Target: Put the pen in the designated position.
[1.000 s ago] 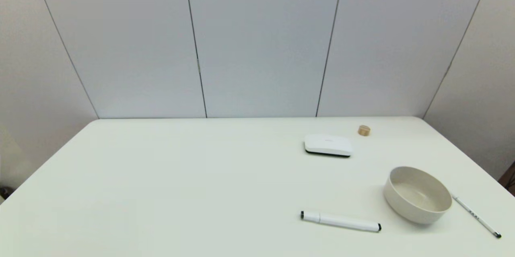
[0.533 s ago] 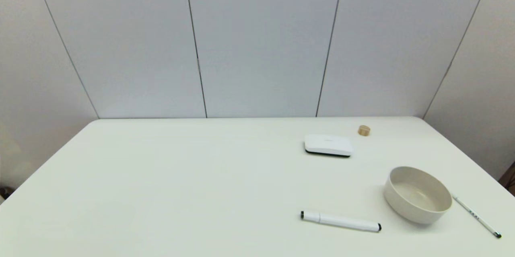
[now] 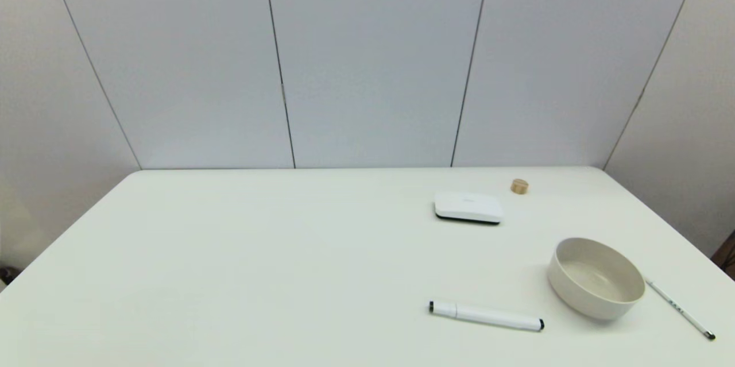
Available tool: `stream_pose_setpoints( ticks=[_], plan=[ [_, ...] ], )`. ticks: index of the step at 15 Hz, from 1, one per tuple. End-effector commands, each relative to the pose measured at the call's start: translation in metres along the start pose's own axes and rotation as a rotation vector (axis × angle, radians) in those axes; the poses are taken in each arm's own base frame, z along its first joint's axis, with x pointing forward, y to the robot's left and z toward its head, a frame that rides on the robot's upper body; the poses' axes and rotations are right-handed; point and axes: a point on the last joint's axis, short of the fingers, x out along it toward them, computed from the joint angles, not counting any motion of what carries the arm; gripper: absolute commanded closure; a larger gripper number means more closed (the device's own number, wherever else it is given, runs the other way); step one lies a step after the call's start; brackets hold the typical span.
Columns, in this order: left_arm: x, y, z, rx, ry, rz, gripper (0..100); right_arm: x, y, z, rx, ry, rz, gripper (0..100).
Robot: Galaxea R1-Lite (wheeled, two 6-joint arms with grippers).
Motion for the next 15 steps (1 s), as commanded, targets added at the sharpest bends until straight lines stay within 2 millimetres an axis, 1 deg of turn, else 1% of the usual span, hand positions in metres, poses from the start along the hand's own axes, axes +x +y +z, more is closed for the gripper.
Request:
stream_pose_setpoints(
  ticks=[1, 15],
  plan=[
    [0.0001, 0.0000, -0.0004, 0.000, 0.001, 0.002, 0, 0.0002, 0.0000, 0.0002, 0.000, 0.002, -0.001, 0],
    [0.0001, 0.0000, -0.0004, 0.000, 0.001, 0.000, 0, 0.0001, 0.0000, 0.0002, 0.004, 0.000, -0.001, 0]
  ],
)
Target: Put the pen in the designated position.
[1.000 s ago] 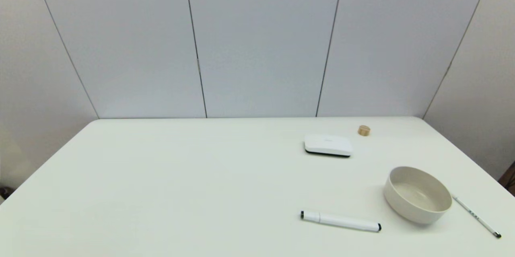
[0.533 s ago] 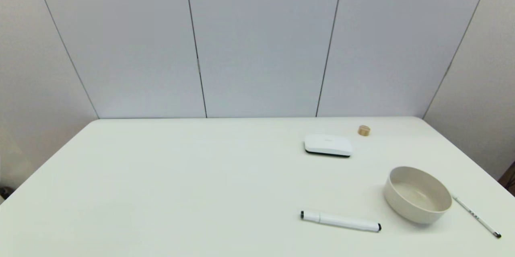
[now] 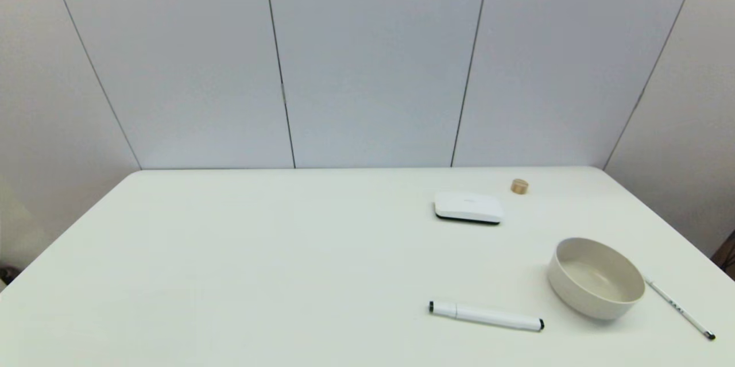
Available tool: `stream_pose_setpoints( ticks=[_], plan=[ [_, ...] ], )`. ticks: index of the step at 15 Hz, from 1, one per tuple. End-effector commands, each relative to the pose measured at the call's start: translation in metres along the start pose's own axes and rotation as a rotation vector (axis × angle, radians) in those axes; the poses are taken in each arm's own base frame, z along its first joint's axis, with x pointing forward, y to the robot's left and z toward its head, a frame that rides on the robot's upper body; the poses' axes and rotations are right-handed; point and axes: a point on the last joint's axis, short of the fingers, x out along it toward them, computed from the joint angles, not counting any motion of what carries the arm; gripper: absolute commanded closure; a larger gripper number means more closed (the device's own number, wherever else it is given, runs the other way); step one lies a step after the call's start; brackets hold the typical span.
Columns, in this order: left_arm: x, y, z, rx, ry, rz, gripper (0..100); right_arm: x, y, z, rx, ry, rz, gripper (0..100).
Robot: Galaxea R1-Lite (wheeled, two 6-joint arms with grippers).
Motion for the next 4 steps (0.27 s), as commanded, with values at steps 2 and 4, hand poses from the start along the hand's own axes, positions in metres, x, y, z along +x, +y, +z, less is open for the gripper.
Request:
stream_pose_setpoints(
  ticks=[2, 4],
  plan=[
    [0.0001, 0.0000, -0.0004, 0.000, 0.001, 0.000, 0, 0.0002, 0.0000, 0.0001, 0.000, 0.002, 0.000, 0],
    [0.0001, 0.0000, -0.0004, 0.000, 0.001, 0.000, 0, 0.0001, 0.0000, 0.0001, 0.000, 0.000, 0.000, 0]
  ],
)
